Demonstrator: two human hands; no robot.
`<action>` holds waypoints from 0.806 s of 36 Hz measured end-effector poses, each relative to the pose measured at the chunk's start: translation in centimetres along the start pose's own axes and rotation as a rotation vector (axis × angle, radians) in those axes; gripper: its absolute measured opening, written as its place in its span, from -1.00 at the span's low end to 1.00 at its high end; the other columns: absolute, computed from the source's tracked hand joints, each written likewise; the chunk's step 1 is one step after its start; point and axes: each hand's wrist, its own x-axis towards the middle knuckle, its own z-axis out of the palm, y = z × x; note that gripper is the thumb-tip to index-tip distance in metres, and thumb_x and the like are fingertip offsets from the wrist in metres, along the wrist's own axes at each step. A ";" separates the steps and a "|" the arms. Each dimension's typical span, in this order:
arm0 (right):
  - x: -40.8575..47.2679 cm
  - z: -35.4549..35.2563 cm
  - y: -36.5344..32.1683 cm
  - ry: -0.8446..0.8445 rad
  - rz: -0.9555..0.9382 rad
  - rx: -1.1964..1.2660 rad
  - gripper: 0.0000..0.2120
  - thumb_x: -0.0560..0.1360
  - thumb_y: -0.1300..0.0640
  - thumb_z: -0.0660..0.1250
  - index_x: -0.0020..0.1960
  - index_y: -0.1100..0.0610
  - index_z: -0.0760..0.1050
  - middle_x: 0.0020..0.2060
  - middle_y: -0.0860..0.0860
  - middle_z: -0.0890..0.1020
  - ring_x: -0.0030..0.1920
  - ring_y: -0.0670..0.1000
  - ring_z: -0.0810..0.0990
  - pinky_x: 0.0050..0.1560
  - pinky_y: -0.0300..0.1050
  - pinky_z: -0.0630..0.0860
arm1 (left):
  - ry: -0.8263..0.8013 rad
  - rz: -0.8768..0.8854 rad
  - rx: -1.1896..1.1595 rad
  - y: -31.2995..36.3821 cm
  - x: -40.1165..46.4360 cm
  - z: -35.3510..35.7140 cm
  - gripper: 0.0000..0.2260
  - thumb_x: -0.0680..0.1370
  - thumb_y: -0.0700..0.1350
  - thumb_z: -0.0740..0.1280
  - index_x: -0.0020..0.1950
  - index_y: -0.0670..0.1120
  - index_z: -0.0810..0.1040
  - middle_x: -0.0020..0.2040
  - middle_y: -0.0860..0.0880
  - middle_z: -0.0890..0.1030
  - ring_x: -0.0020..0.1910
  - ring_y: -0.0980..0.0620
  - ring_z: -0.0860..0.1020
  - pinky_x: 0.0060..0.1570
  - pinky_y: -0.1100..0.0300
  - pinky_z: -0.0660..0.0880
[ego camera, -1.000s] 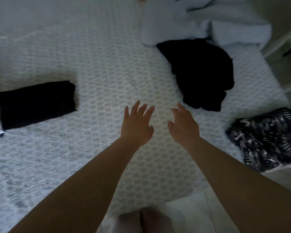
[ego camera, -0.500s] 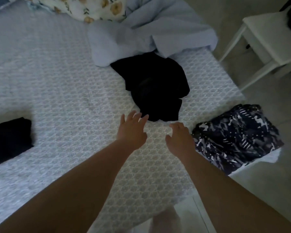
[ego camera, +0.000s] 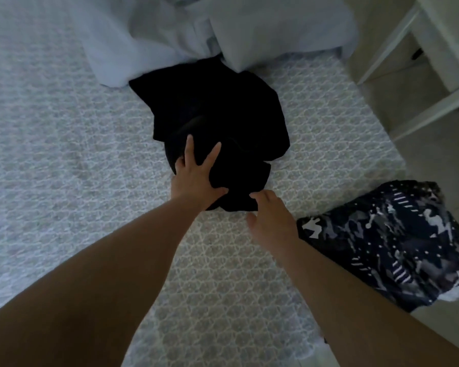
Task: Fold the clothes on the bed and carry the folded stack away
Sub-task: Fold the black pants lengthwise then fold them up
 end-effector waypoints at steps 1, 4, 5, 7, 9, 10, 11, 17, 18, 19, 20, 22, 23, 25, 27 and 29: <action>0.2 0.1 0.3 0.006 -0.004 0.007 -0.56 0.60 0.05 0.17 0.45 0.07 0.19 0.38 0.03 0.27 0.34 0.06 0.30 0.23 -0.04 0.40 | -0.009 -0.010 0.009 -0.1 0.8 0.1 -0.15 0.47 0.08 0.39 0.50 0.32 -0.18 0.53 -0.08 -0.23 0.35 -0.27 0.28 0.05 -0.06 0.47; 0.9 0.1 0.8 0.019 -0.022 0.039 -0.57 0.60 0.05 0.16 0.44 0.06 0.21 0.37 0.02 0.28 0.31 0.04 0.35 0.20 -0.07 0.41 | -0.010 -0.071 0.054 -0.8 2.4 -0.3 -0.31 0.55 -0.11 0.26 0.54 0.21 -0.05 0.43 -0.13 0.19 0.02 -0.23 0.51 -0.22 0.04 0.41; 1.2 0.0 0.9 0.013 -0.011 0.067 -0.57 0.60 0.04 0.16 0.44 0.06 0.22 0.37 0.02 0.29 0.29 0.04 0.38 0.18 -0.08 0.42 | 0.003 -0.074 0.072 -1.2 2.6 -0.5 -0.36 0.56 -0.13 0.24 0.54 0.16 0.02 0.37 -0.12 0.28 0.02 -0.22 0.52 -0.22 0.04 0.41; 1.8 -0.1 0.8 0.000 0.069 0.205 -0.56 0.60 0.02 0.18 0.44 0.04 0.23 0.35 0.03 0.32 0.24 0.05 0.43 0.14 -0.08 0.43 | 0.030 -0.040 0.085 -1.6 2.4 -1.1 -0.45 0.56 -0.13 0.23 0.52 0.09 0.16 0.29 -0.10 0.39 0.08 -0.20 0.51 -0.16 0.04 0.42; 2.6 -0.4 0.3 -0.016 0.230 0.524 -0.52 0.58 -0.04 0.23 0.45 0.05 0.24 0.35 0.04 0.35 0.23 0.06 0.45 0.13 -0.08 0.44 | 0.023 0.015 0.056 -1.7 1.8 -1.7 -0.50 0.54 -0.11 0.23 0.47 0.09 0.26 0.24 -0.08 0.45 0.12 -0.17 0.51 -0.06 0.03 0.45; 2.9 -0.5 0.0 -0.022 0.328 0.725 -0.47 0.56 -0.08 0.25 0.46 0.06 0.23 0.36 0.05 0.37 0.26 0.08 0.45 0.15 -0.07 0.44 | -0.003 0.042 0.016 -1.6 1.2 -1.8 -0.53 0.53 -0.11 0.24 0.44 0.09 0.32 0.22 -0.07 0.49 0.13 -0.15 0.51 -0.02 0.03 0.46; 3.2 -0.6 -0.4 -0.033 0.426 0.905 -0.42 0.54 -0.13 0.27 0.47 0.08 0.23 0.36 0.06 0.39 0.27 0.10 0.45 0.17 -0.04 0.45 | -0.043 0.061 -0.048 -1.6 0.6 -2.0 -0.56 0.52 -0.11 0.25 0.40 0.10 0.37 0.18 -0.06 0.53 0.11 -0.13 0.52 0.00 0.04 0.49; 2.4 -1.1 -2.7 -0.073 0.618 1.097 -0.19 0.37 -0.21 0.44 0.49 0.03 0.20 0.32 0.08 0.43 0.26 0.16 0.46 0.26 0.15 0.44 | -0.364 0.051 -0.383 -1.7 -4.8 -3.3 -0.58 0.49 -0.19 0.28 0.34 0.06 0.47 0.09 0.02 0.57 -0.07 0.12 0.51 -0.20 0.40 0.42; 2.2 -1.3 -2.8 -0.062 0.637 1.088 -0.23 0.39 -0.13 0.45 0.48 0.07 0.22 0.29 0.12 0.47 0.22 0.18 0.49 0.24 0.13 0.46 | -0.376 0.061 -0.390 -1.9 -5.4 -3.5 -0.60 0.49 -0.18 0.29 0.32 0.07 0.48 0.03 0.06 0.57 -0.11 0.16 0.49 -0.28 0.48 0.38; 1.8 -1.8 -3.0 -0.064 0.665 1.053 -0.30 0.42 -0.06 0.45 0.45 0.13 0.26 0.22 0.16 0.51 0.17 0.21 0.52 0.19 0.08 0.48 | -0.368 0.065 -0.404 -2.0 -6.0 -3.9 -0.63 0.49 -0.17 0.29 0.28 0.08 0.50 -0.05 0.11 0.54 -0.16 0.18 0.48 -0.35 0.49 0.37; 1.4 -2.4 -3.3 -0.084 0.693 1.018 -0.39 0.45 0.01 0.43 0.42 0.16 0.31 0.12 0.18 0.55 0.12 0.22 0.55 0.10 0.01 0.51 | -0.347 0.048 -0.431 -2.3 -6.4 -4.3 -0.67 0.50 -0.16 0.30 0.23 0.10 0.52 -0.12 0.17 0.52 -0.19 0.19 0.49 -0.37 0.47 0.37; 0.4 -3.7 -3.9 -0.165 0.708 1.002 -0.56 0.49 0.11 0.40 0.32 0.16 0.38 0.02 0.16 0.56 0.12 0.23 0.55 -0.09 -0.09 0.49 | -0.289 -0.034 -0.510 -2.9 -7.3 -5.5 -0.75 0.51 -0.15 0.32 0.10 0.17 0.52 -0.19 0.20 0.52 -0.23 0.19 0.53 -0.39 0.41 0.41; -0.3 -4.4 -4.2 -0.217 0.692 0.990 -0.64 0.50 0.13 0.40 0.25 0.15 0.40 -0.01 0.12 0.56 0.07 0.20 0.56 -0.20 -0.15 0.46 | -0.254 -0.086 -0.562 -3.1 -7.8 -6.2 -0.79 0.51 -0.14 0.33 0.05 0.17 0.52 -0.19 0.15 0.56 -0.25 0.16 0.56 -0.39 0.33 0.45; -1.4 -5.6 -5.3 -0.300 0.648 0.937 -0.68 0.48 0.12 0.42 0.17 0.17 0.43 -0.20 0.05 0.52 -0.19 0.05 0.53 -0.42 -0.24 0.39 | -0.179 -0.182 -0.681 -3.7 -8.7 -7.8 -0.89 0.53 -0.09 0.35 0.01 0.12 0.56 -0.17 0.03 0.62 -0.26 0.08 0.59 -0.30 0.17 0.53; -2.2 -7.0 -6.6 -0.297 0.587 0.886 -0.60 0.44 0.04 0.45 0.21 0.15 0.45 -0.22 0.04 0.52 -0.24 0.01 0.48 -0.50 -0.24 0.33 | -0.075 -0.235 -0.740 -4.4 -9.5 -9.7 -0.96 0.55 -0.02 0.34 -0.06 0.11 0.58 -0.11 0.02 0.64 -0.21 0.10 0.58 -0.26 0.21 0.51; -2.7 -8.8 -8.1 -0.277 0.535 0.880 -0.44 0.41 -0.10 0.46 0.31 0.13 0.42 -0.03 0.08 0.60 -0.13 0.06 0.54 -0.40 -0.18 0.42 | 0.020 -0.282 -0.781 -5.0 -10.2 -12.0 -0.92 0.56 0.01 0.30 -0.06 0.07 0.58 -0.07 0.00 0.64 -0.13 0.05 0.58 -0.18 0.19 0.49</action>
